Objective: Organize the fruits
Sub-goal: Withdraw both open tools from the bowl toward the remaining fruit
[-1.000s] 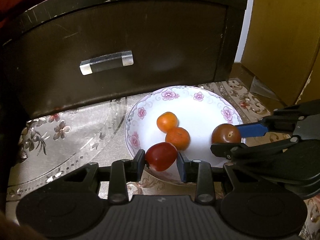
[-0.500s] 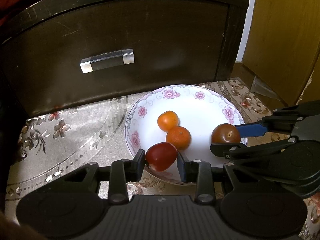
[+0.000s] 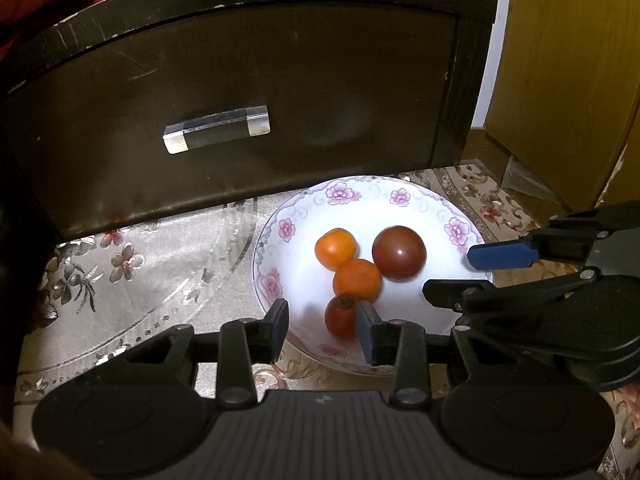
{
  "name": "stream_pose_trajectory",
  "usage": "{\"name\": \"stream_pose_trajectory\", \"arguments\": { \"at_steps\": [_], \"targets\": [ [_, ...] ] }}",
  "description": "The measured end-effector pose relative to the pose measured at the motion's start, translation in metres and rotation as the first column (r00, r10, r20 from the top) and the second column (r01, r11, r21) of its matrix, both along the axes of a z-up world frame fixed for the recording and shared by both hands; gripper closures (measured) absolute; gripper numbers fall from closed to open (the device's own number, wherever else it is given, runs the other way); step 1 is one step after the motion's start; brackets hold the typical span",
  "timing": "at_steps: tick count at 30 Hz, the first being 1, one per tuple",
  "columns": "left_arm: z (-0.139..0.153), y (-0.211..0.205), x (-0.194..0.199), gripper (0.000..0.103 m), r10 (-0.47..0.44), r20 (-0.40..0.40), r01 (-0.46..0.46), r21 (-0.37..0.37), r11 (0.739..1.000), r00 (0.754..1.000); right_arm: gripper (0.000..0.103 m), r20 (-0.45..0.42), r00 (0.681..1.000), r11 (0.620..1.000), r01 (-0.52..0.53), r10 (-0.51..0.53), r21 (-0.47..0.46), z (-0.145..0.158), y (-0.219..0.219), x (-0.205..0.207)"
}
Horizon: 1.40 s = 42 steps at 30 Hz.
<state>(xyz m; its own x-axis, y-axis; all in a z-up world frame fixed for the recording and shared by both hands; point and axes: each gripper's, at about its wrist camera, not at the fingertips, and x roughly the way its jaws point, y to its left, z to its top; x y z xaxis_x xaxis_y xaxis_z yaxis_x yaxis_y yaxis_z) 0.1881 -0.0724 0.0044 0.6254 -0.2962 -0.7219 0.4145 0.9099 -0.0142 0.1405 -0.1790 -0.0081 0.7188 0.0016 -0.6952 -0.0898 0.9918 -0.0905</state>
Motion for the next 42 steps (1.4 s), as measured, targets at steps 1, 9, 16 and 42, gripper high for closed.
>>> {"name": "stream_pose_trajectory", "arguments": {
  "at_steps": [1, 9, 16, 42],
  "targets": [
    [0.000, 0.000, 0.000, 0.060, 0.001, 0.001, -0.001, 0.001, 1.000, 1.000, 0.064, -0.001, 1.000, 1.000, 0.000, 0.000, 0.000, 0.000, 0.000, 0.000],
    [0.004, 0.001, -0.002, 0.059, 0.010, 0.015, -0.010, 0.005, 1.000, 1.000, 0.062, 0.009, 1.000, 1.000, 0.005, -0.005, 0.003, 0.002, -0.001, -0.002],
    [0.008, 0.003, -0.005, 0.059, 0.017, 0.029, -0.018, 0.007, 1.000, 0.999, 0.062, 0.022, 1.000, 1.000, -0.006, 0.006, 0.011, 0.006, 0.001, -0.008],
    [0.017, 0.014, -0.023, 0.059, 0.030, 0.052, -0.031, 0.022, 0.999, 0.998, 0.062, 0.037, 0.997, 0.998, -0.064, 0.063, 0.015, 0.012, 0.015, -0.025]
  ]
}}
